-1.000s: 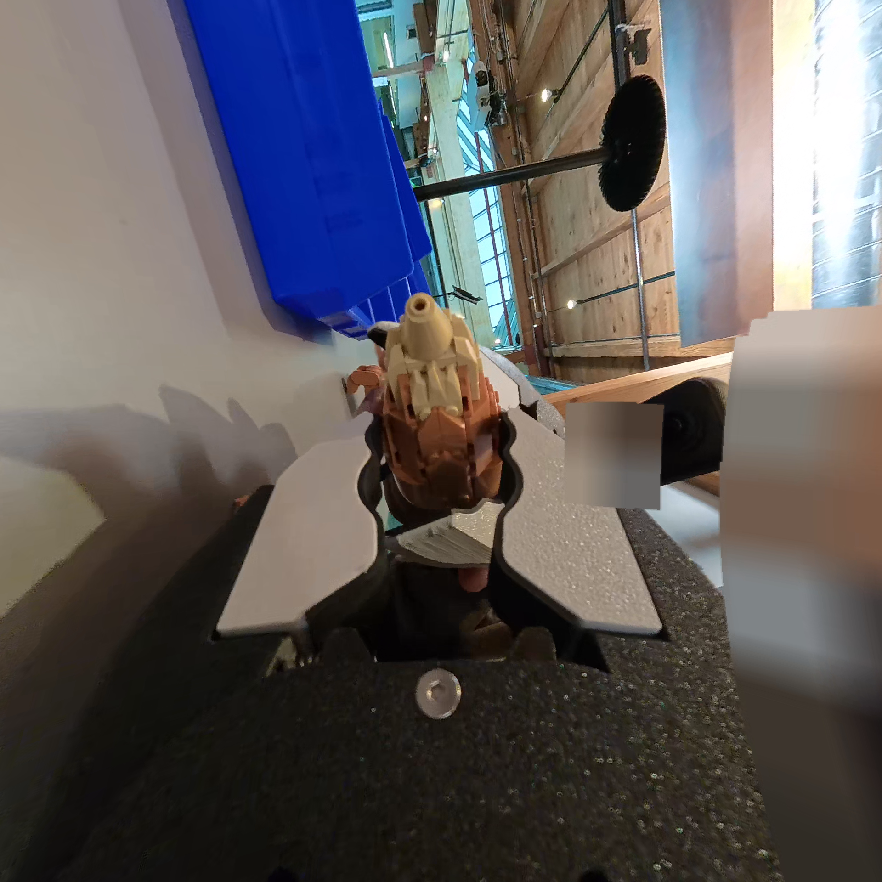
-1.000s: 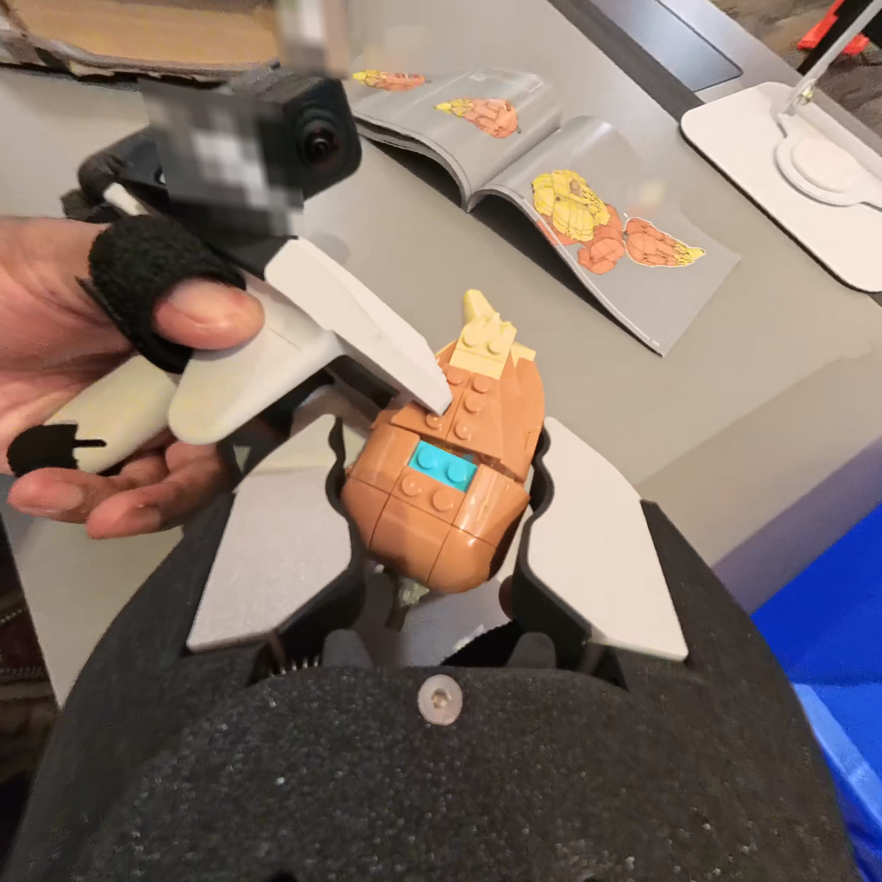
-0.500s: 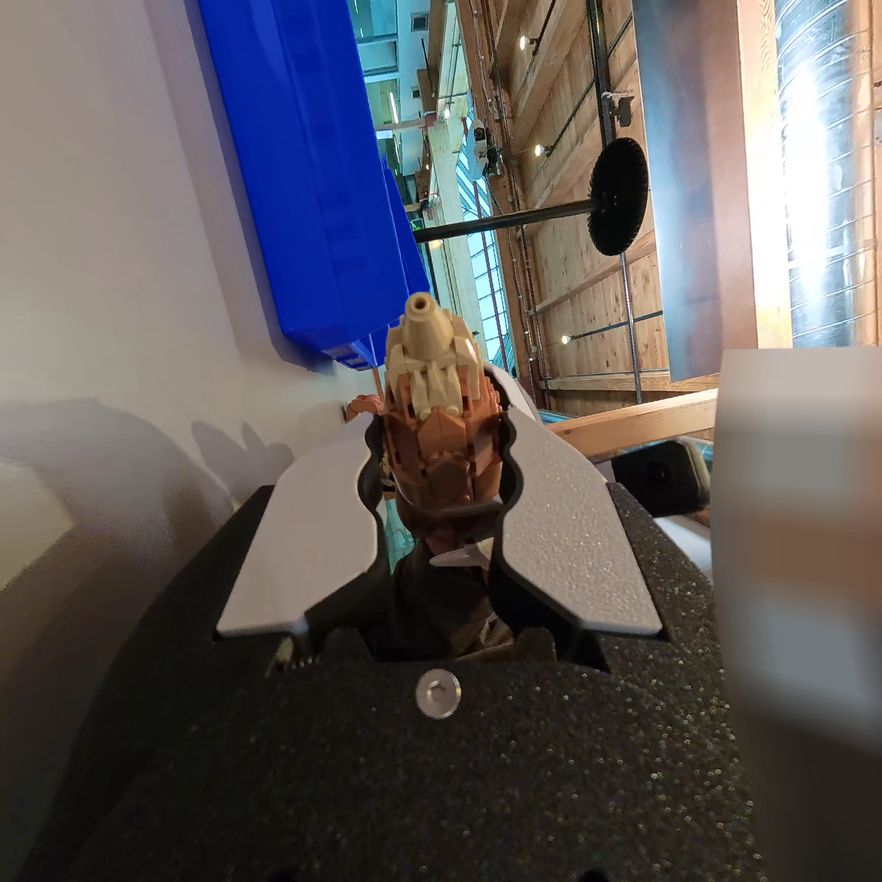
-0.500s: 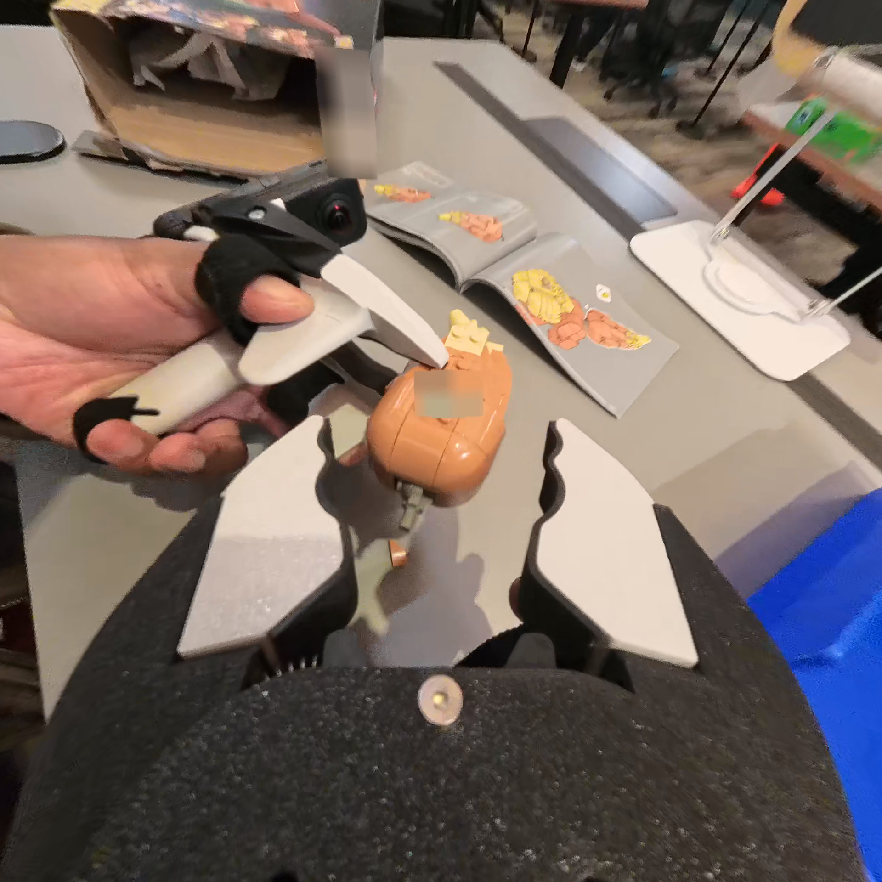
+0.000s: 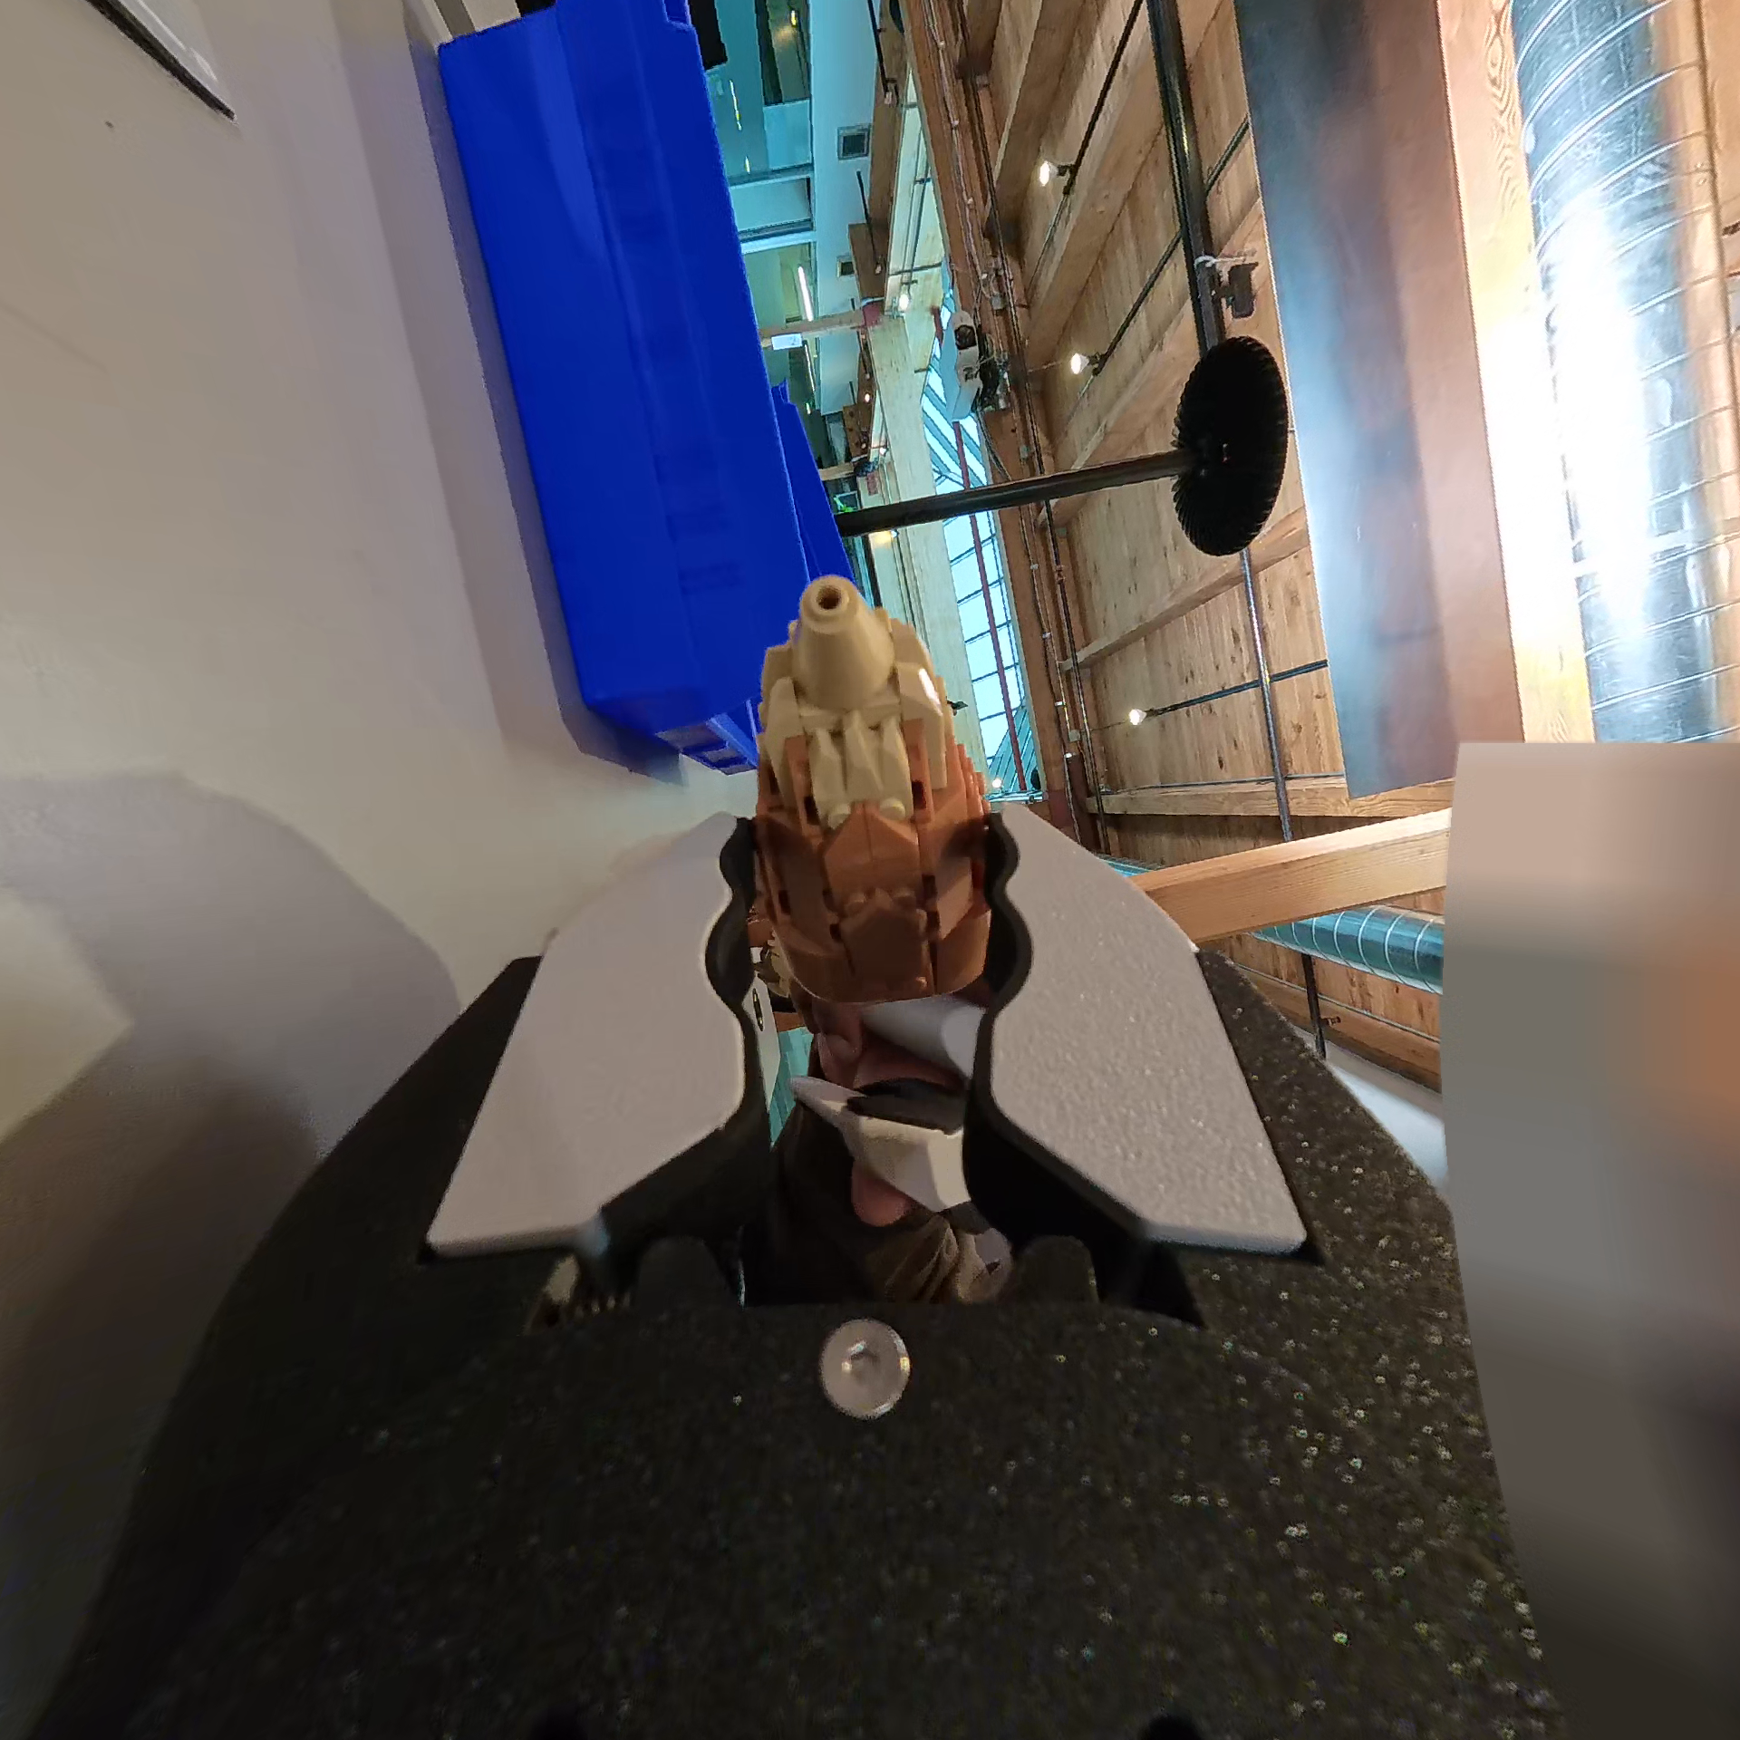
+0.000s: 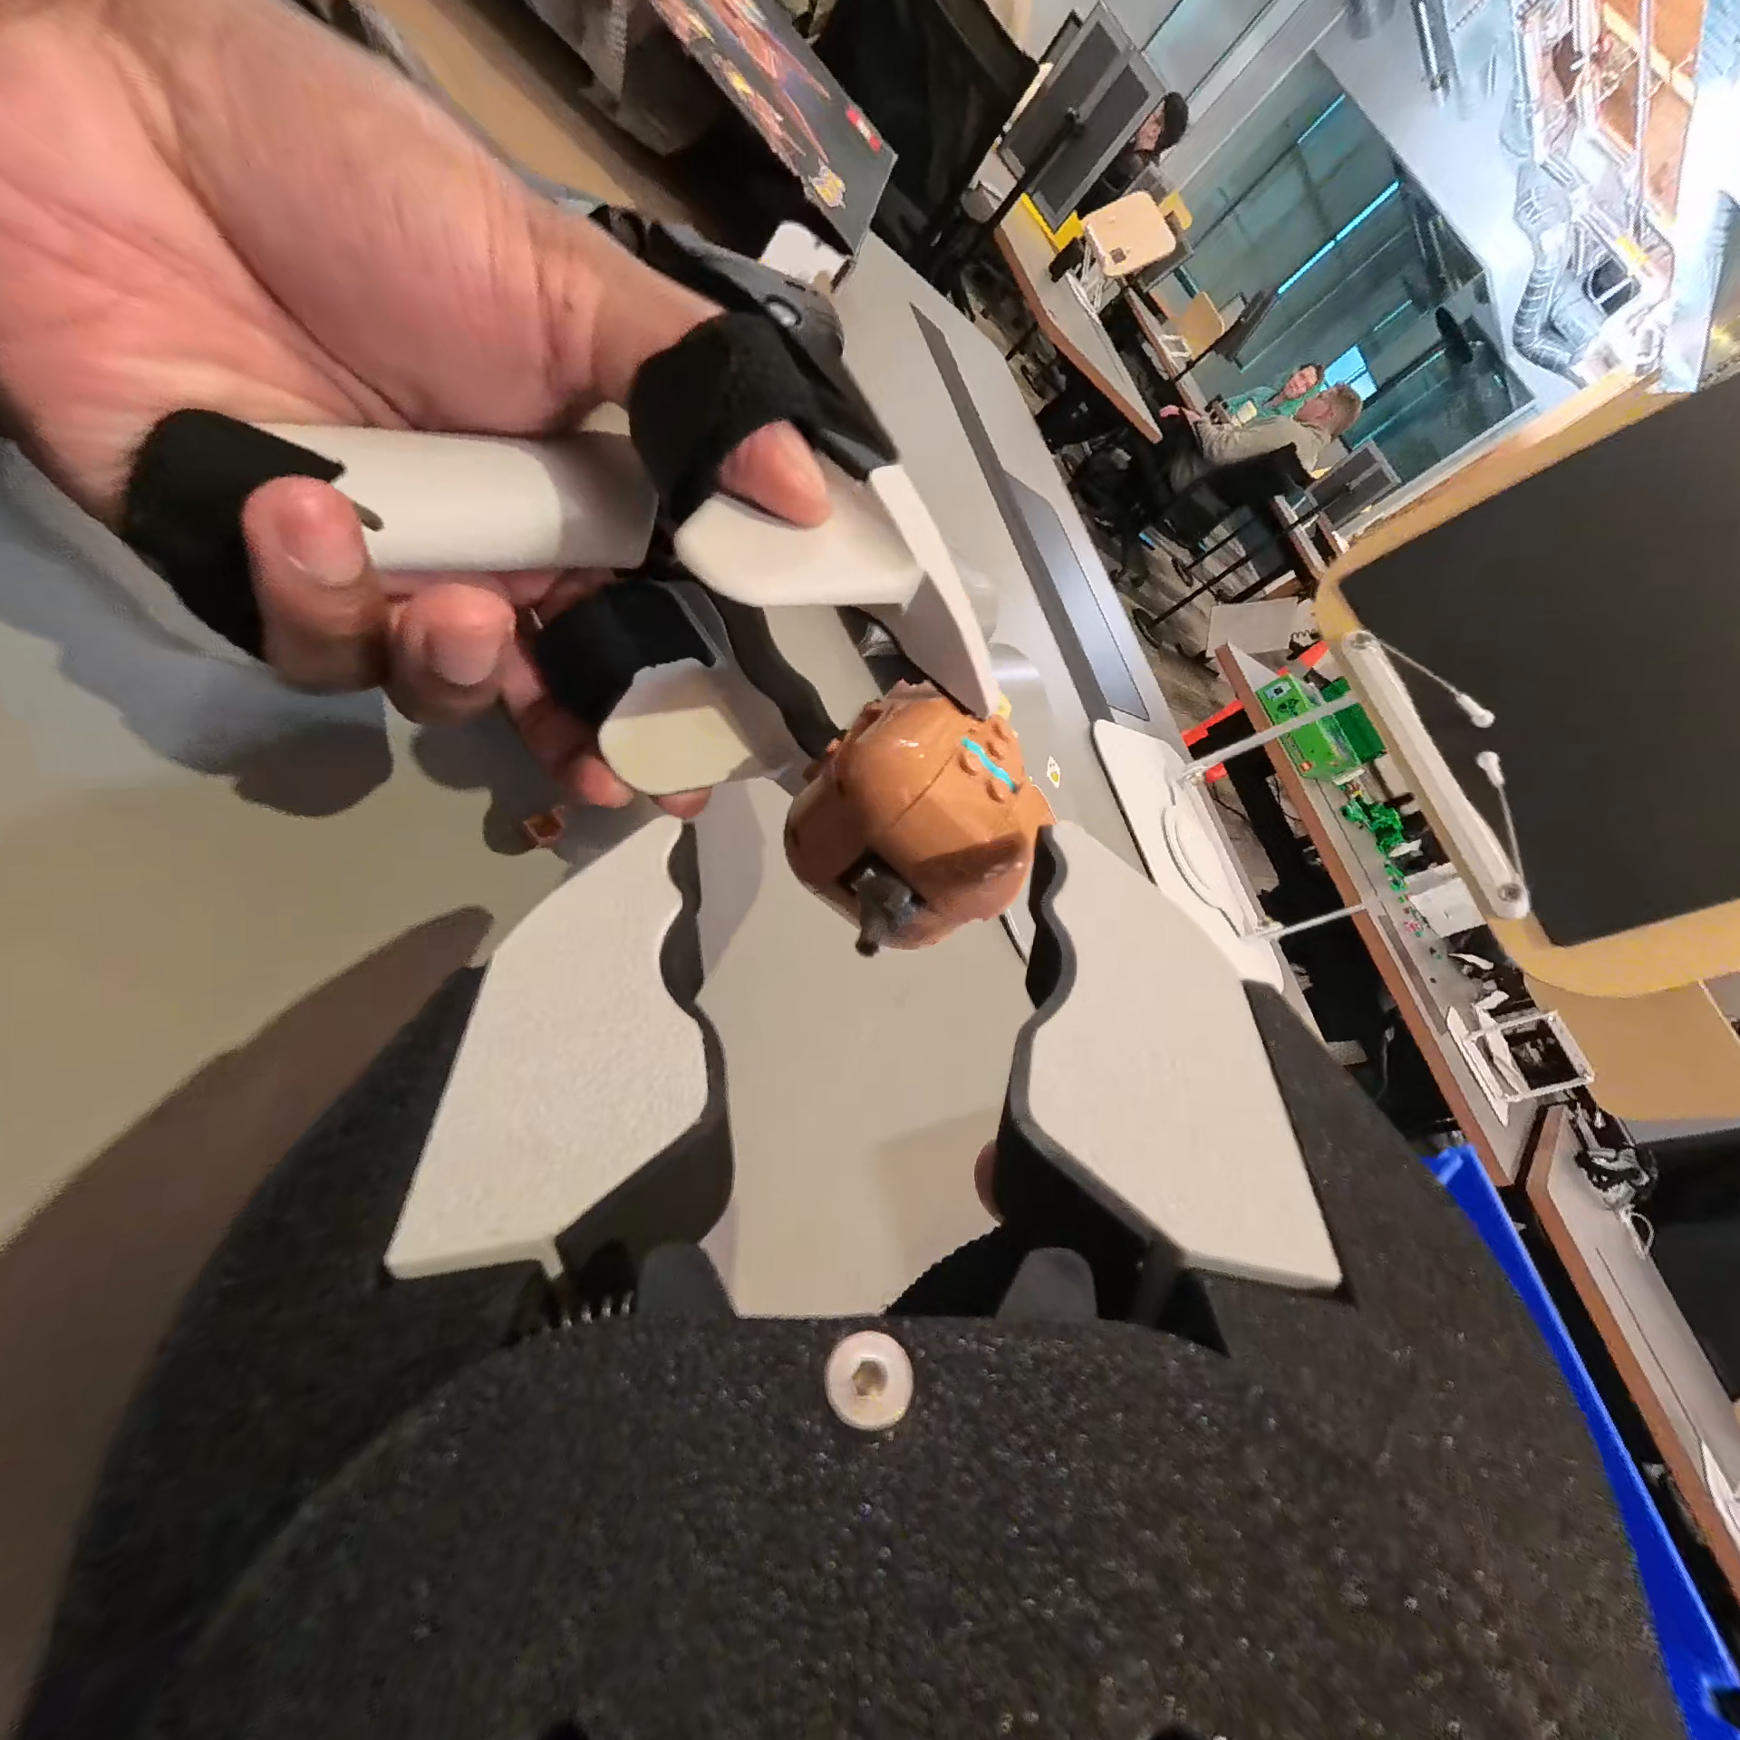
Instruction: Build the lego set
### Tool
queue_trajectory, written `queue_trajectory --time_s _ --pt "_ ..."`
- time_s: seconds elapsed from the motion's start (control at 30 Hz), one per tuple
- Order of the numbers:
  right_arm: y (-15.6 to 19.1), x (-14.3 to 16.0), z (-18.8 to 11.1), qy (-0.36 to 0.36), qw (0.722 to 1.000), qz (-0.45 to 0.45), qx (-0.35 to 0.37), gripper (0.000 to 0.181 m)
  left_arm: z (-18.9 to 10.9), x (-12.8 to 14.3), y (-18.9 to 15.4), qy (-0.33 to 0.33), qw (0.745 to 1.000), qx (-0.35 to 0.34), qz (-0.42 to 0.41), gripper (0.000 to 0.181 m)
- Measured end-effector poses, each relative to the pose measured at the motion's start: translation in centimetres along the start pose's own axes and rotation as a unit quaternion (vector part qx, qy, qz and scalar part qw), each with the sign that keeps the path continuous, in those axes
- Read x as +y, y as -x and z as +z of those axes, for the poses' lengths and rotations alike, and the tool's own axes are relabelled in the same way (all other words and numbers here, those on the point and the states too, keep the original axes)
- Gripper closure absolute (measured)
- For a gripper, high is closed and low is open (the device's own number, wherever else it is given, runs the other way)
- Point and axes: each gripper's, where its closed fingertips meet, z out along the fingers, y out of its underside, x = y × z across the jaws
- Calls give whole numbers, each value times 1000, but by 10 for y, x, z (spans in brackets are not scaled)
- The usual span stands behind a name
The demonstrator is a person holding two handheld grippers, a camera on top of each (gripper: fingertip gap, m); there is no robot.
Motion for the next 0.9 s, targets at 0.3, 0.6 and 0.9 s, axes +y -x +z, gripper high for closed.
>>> queue_trajectory --time_s 0.3,0.6,0.9 --pt "2 3 7 5 999 -45 10 114 -1 0 1 -3 1000 -5 -1 134" --pt "-11 10 3 -3 982 -168 85 105 -5 -8 -1 -17 1000 -9 0 134" --pt "-11 1 21 -18 935 -319 155 97 -5 -1 -4 -15 1000 -10 3 134"
